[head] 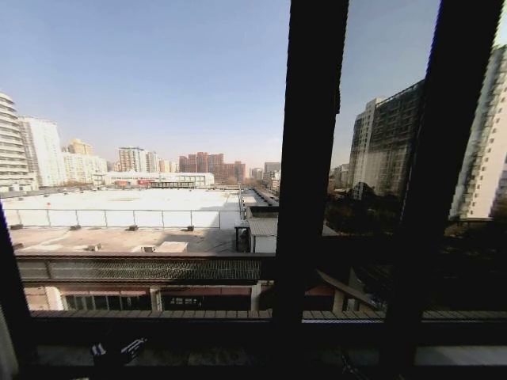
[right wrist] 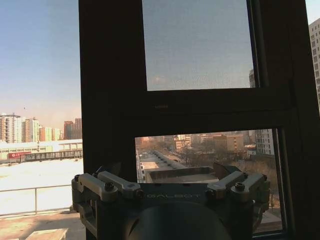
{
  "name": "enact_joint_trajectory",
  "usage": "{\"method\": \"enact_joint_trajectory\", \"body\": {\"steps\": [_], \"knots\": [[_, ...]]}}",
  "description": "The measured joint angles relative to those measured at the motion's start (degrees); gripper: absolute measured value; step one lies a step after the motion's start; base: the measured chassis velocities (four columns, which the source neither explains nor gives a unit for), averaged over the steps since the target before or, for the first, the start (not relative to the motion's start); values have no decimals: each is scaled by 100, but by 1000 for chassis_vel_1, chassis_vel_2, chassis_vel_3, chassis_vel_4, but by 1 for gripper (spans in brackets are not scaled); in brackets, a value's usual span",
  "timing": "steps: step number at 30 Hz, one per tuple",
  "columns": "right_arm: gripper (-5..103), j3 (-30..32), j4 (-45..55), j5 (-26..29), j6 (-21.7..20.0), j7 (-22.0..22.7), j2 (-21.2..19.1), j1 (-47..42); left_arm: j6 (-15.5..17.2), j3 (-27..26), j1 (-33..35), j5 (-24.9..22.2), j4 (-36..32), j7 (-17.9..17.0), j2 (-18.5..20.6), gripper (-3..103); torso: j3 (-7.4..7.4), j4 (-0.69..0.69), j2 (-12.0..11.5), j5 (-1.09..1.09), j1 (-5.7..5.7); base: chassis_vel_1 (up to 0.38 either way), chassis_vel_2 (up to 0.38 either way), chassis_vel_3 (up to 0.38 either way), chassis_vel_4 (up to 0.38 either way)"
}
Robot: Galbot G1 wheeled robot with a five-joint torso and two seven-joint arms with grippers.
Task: Open the curtains by pulling them apart, changing their state from closed to fully open.
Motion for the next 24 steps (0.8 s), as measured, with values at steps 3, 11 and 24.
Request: {"method": "enact_joint_trajectory", "body": {"steps": [3,11,24], "knots": [[100,-5,21,-16,18,-1,19,-13,-4,0,14,1,-21,0,-5,100,0,0,0,1,0,-117,-268,119,269],[100,-3,83,-45,53,-3,69,-52,-56,-5,42,4,-30,0,-2,100,0,0,0,0,0,-115,-326,114,336],[100,-3,161,-147,146,-5,168,-116,-118,-30,128,12,-80,0,13,100,-1,0,1,3,-1,-90,-406,87,404]]}}
